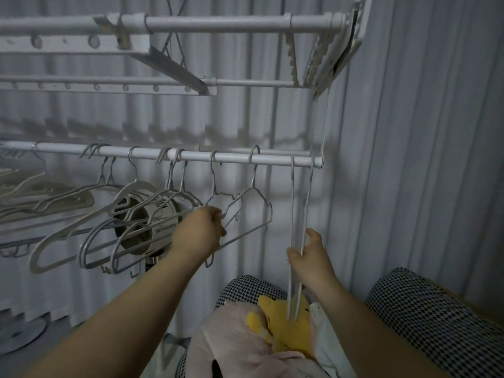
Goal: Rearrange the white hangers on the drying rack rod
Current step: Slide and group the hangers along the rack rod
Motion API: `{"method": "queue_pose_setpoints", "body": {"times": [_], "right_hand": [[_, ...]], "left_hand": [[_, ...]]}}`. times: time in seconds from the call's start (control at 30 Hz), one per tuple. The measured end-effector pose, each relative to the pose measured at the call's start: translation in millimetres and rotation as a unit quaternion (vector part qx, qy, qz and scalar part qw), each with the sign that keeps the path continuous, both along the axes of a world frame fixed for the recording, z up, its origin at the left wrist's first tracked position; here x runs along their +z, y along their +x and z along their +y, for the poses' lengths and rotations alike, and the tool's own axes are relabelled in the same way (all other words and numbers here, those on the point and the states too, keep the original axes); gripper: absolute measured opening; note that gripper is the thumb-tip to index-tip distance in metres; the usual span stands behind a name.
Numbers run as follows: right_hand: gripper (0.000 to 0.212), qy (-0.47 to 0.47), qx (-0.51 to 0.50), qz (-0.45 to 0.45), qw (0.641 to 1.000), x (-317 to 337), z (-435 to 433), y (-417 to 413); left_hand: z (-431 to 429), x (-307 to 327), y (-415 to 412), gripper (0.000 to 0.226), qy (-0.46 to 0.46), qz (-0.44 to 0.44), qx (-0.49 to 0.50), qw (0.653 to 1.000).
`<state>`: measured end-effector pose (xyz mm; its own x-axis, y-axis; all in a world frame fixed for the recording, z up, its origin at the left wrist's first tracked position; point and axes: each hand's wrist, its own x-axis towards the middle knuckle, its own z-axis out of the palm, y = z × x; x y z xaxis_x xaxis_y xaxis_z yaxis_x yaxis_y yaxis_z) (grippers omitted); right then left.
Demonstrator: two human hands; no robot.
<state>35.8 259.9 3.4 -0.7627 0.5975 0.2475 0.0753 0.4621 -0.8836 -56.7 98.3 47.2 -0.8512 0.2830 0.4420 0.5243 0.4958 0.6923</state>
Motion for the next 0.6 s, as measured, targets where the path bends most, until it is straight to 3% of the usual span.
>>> {"method": "queue_pose_setpoints", "body": {"times": [0.1,0.4,0.53,0.6], "right_hand": [[0.071,-0.009,0.008,-0.008,1.0,3,3,3],[0.067,0.034,-0.022,-0.034,0.999,6,13,17],[0.059,0.227,-0.106,0.052,0.967,14,5,31],[0.048,0.308,-0.09,0.107,0.941,21,-8,33]], "left_hand": [[10,16,-1,0.026,-0.043,0.009,0.004,0.999],[27,19,-10,0.022,-0.099,-0.025,-0.026,0.994],[-6,-13,-3,0.021,-0.126,-0.014,-0.013,0.992],[-30,-29,6,0.024,-0.129,-0.013,-0.004,0.992]]}}
